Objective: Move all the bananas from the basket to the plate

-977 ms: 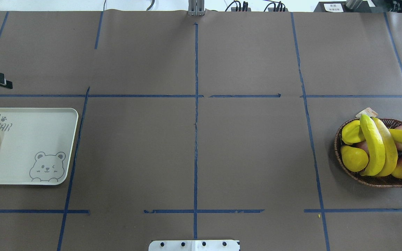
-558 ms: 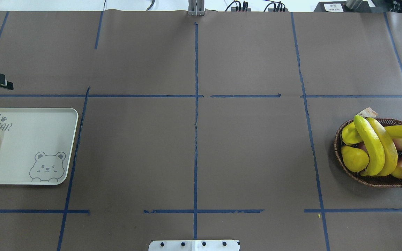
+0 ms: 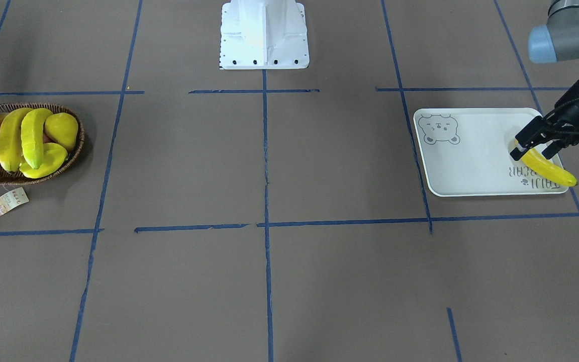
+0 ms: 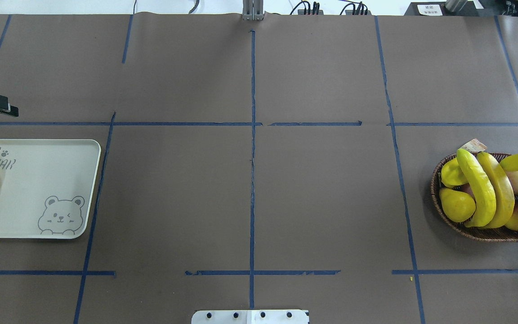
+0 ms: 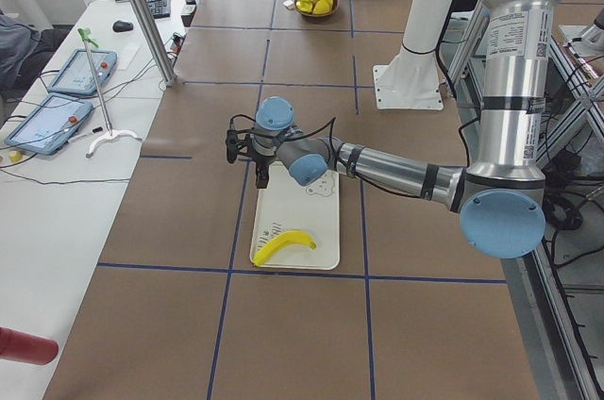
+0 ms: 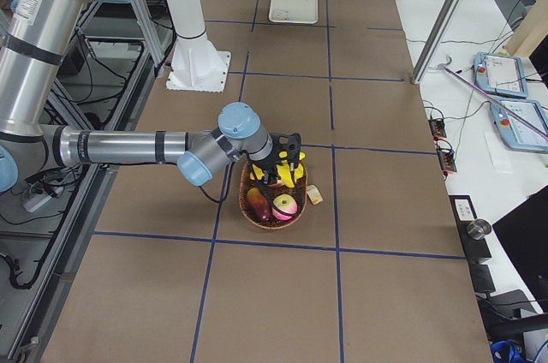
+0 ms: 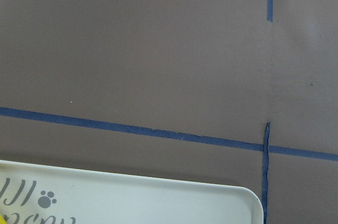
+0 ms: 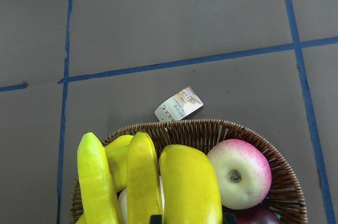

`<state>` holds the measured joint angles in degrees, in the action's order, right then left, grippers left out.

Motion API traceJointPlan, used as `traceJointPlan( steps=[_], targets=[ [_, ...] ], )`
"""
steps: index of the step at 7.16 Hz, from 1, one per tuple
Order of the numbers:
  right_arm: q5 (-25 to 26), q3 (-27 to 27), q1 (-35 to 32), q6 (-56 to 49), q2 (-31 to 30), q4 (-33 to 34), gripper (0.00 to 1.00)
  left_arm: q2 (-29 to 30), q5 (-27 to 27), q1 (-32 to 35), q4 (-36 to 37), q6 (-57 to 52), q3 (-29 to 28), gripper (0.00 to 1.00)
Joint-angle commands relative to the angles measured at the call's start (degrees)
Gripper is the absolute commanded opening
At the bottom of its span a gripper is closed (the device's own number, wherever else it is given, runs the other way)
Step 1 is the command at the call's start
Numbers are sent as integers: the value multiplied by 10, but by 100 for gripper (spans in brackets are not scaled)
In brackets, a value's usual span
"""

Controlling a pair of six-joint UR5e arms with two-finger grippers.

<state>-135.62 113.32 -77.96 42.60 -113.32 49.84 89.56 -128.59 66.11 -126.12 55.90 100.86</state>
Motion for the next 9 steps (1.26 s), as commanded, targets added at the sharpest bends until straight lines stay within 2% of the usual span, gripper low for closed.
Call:
traceJointPlan(
  steps=[1, 5, 7, 9],
  targets=[
    [0, 1, -35, -1, 6, 0, 0, 0, -1, 0, 0, 0, 0, 100],
    [-9, 19, -47, 1, 53, 14, 0, 1, -1, -2, 0, 0, 1, 100],
    [-52, 18, -46, 9, 105, 14, 0, 8, -1, -10, 0, 1, 1, 100],
    [-51, 17, 5, 121, 189, 14, 0, 52, -1, -24, 0, 85, 1, 100]
  ],
)
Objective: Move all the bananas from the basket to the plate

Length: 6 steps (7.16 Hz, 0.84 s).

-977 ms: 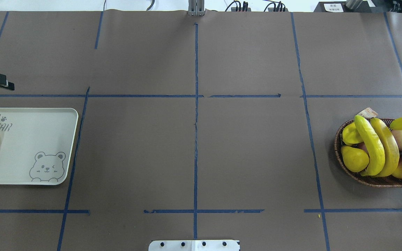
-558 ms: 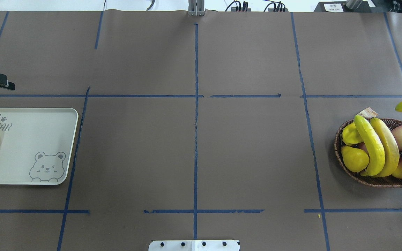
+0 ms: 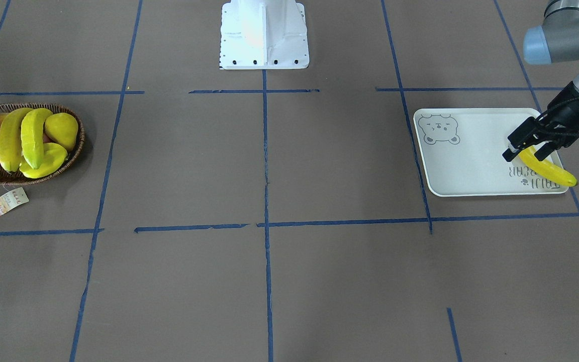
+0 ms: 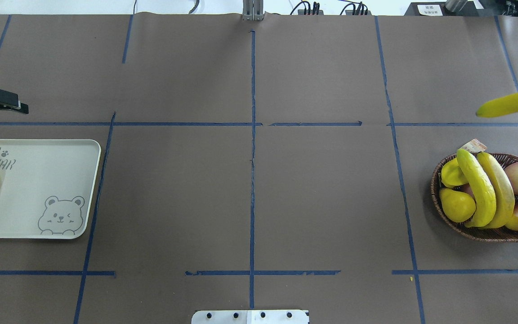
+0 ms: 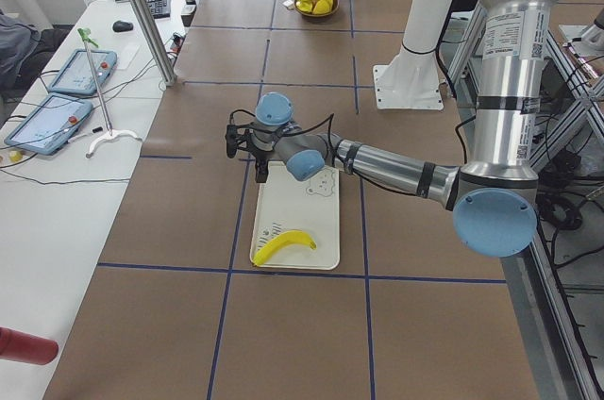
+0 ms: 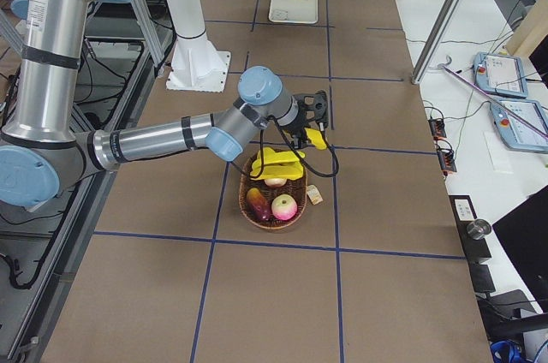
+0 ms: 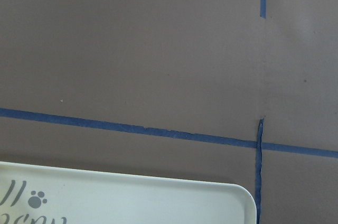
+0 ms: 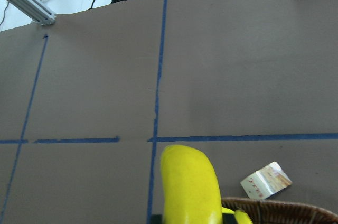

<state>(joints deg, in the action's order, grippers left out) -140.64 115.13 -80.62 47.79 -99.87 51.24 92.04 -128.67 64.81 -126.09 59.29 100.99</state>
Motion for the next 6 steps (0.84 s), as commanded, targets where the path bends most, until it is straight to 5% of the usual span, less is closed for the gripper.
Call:
traceJointPlan(
  steps=[1, 3, 6],
  targets=[
    [26, -2, 77, 129, 102, 0, 0, 54, 0, -27, -1, 104, 1, 100],
    [102, -4, 168, 220, 171, 2, 0, 105, 1, -54, 0, 198, 1, 100],
    [233, -4, 286, 285, 307, 124, 0, 195, 3, -131, 3, 371, -6, 100]
  ],
)
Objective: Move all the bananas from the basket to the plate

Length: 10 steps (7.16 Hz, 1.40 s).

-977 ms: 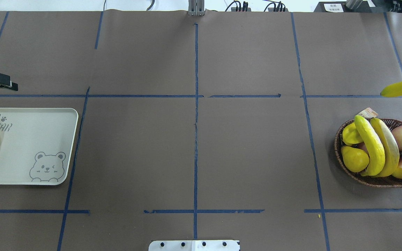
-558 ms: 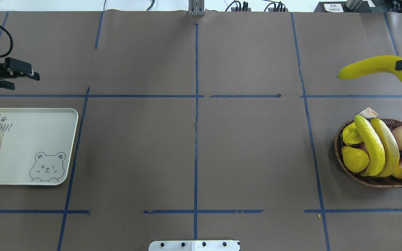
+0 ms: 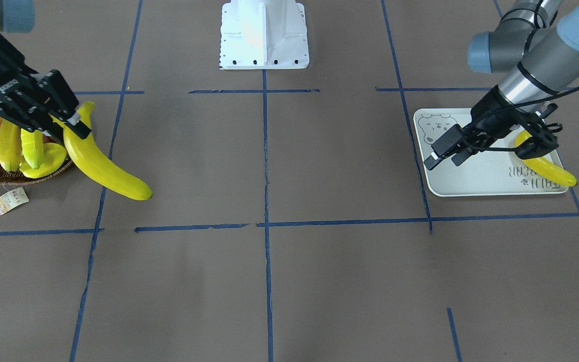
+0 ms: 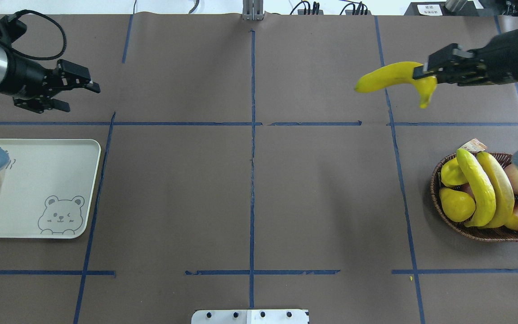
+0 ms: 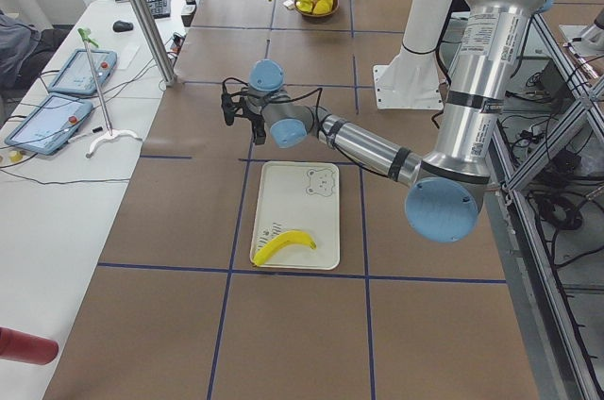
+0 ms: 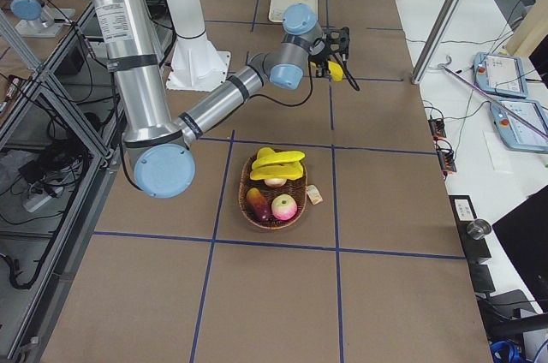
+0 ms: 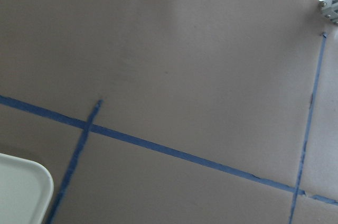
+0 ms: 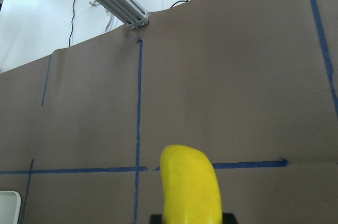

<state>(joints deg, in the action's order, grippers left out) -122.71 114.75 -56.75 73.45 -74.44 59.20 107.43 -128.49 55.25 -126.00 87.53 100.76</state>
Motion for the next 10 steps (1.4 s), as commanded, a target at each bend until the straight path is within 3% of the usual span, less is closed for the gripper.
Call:
traceJointPlan(
  steps=[1, 3, 7, 10],
  targets=[
    [111, -2, 87, 60, 72, 45, 0, 80, 4, -50, 6, 187, -13, 100],
    [179, 1, 130, 101, 94, 45, 0, 158, 6, -53, 12, 424, -49, 100],
    [262, 4, 203, 112, 127, 44, 0, 203, 0, -63, 68, 475, -50, 100],
    [283, 7, 231, 113, 143, 43, 0, 247, 3, -85, 69, 544, -59, 100]
  ],
)
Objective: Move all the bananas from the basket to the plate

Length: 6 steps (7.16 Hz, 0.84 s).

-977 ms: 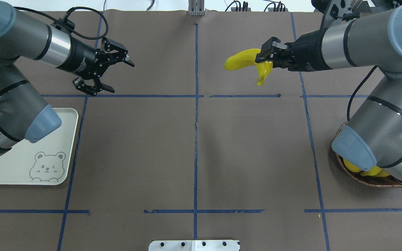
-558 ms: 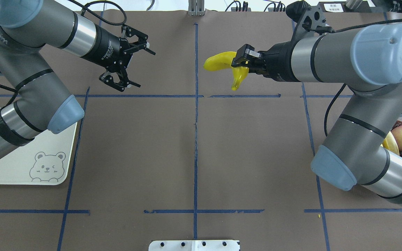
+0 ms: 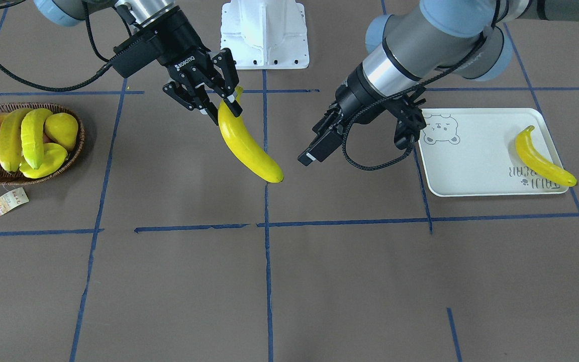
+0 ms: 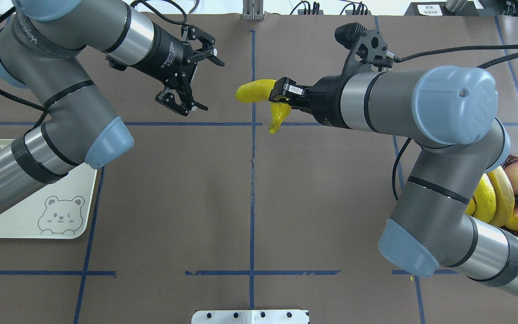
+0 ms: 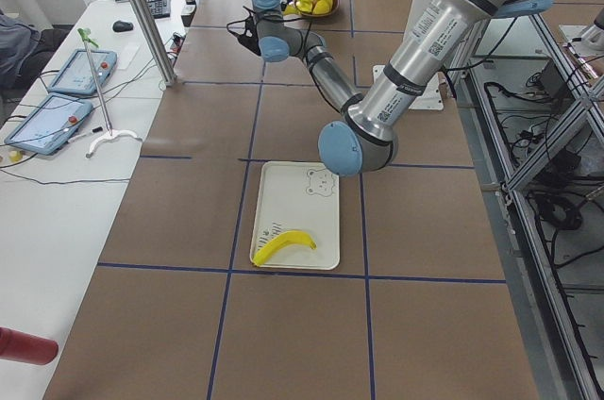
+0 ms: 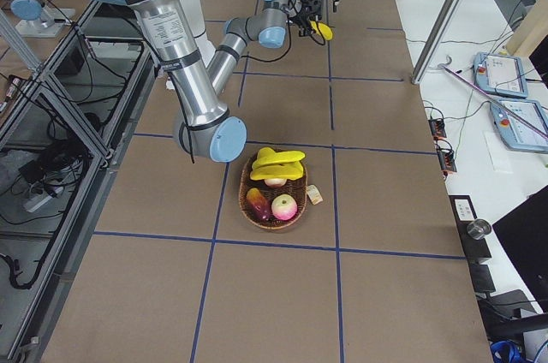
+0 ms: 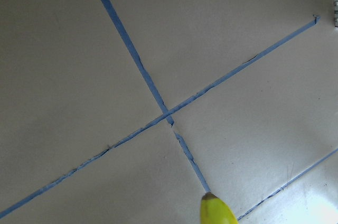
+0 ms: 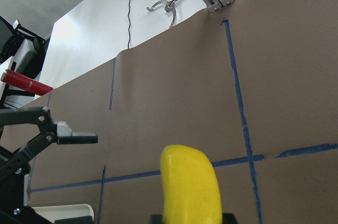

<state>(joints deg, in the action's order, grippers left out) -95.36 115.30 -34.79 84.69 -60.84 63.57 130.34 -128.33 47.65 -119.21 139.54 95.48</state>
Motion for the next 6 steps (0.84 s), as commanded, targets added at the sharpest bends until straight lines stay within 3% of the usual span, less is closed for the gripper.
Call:
traceJointPlan(
  steps=[1, 6],
  targets=[
    [10, 2, 16, 0, 9, 1, 0, 33, 3, -12, 1, 36, -25, 100],
    [16, 1, 25, -1, 25, 1, 0, 35, 4, -32, 0, 31, -34, 100]
  ],
)
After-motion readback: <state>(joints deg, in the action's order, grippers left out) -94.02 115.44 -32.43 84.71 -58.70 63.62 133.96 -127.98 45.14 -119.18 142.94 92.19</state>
